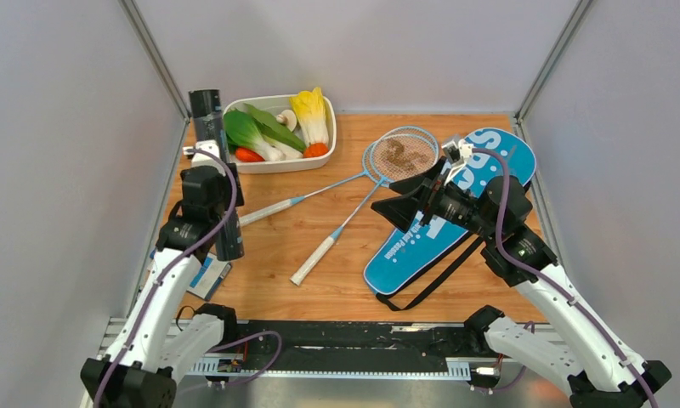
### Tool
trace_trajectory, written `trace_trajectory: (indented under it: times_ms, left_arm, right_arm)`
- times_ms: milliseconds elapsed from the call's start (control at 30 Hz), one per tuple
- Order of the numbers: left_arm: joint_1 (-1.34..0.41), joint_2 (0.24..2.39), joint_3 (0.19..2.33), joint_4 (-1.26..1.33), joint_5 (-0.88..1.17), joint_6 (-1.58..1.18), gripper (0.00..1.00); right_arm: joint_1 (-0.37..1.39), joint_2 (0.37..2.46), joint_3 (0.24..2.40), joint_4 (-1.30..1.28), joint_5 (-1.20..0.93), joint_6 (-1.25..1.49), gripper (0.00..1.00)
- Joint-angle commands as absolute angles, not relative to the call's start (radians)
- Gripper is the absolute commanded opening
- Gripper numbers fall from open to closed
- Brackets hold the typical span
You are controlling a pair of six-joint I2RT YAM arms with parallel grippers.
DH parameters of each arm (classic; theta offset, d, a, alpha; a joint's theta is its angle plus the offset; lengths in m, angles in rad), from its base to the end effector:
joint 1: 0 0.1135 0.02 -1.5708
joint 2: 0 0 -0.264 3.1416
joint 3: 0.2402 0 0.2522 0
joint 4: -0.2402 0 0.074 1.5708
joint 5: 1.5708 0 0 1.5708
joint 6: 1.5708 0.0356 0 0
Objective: Pack up the badminton gear
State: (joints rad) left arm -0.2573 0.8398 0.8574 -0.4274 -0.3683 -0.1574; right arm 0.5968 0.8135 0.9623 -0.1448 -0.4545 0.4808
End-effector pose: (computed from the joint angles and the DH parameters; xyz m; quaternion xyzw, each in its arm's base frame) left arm 0.1831 -0.0349 0.3316 -0.0592 0.8260 0.0388 0.5591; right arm 0.1384 0.1130 0.4014 -0.1992 0.6771 0.4907 0.5109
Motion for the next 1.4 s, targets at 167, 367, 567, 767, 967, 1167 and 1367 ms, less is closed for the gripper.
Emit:
trace_trajectory:
  times_ms: [167, 367, 567, 767, 967, 1167, 1367]
  left_arm:
    - [0.040, 1.065, 0.965, -0.429, -0.204, -0.541, 0.65]
    - [0.095, 1.199, 0.942, -0.373, -0.202, -0.635, 0.73]
    - [0.119, 1.284, 0.925, -0.370, -0.254, -0.660, 0.80]
    - [0.127, 1.305, 0.912, -0.388, -0.302, -0.667, 0.90]
    - [0.127, 1.274, 0.916, -0.381, -0.275, -0.589, 0.91]
    - [0.123, 1.201, 0.958, -0.417, -0.119, -0.469, 0.91]
    - [0.043, 1.108, 0.935, -0.474, 0.054, -0.413, 0.87]
  right_arm:
    - [0.597, 0.768, 0.953, -0.180, -0.460, 0.429, 1.00]
    - [0.597, 0.752, 0.964, -0.210, -0.468, 0.415, 1.00]
    - [0.597, 0.734, 0.977, -0.240, -0.441, 0.399, 1.00]
    - [0.597, 0.745, 0.987, -0.247, -0.432, 0.408, 1.00]
    - [0.596, 0.753, 0.961, -0.252, -0.372, 0.462, 1.00]
    - [0.597, 0.773, 0.861, -0.282, -0.169, 0.638, 1.00]
    - [0.597, 0.840, 0.804, -0.322, -0.078, 0.702, 1.00]
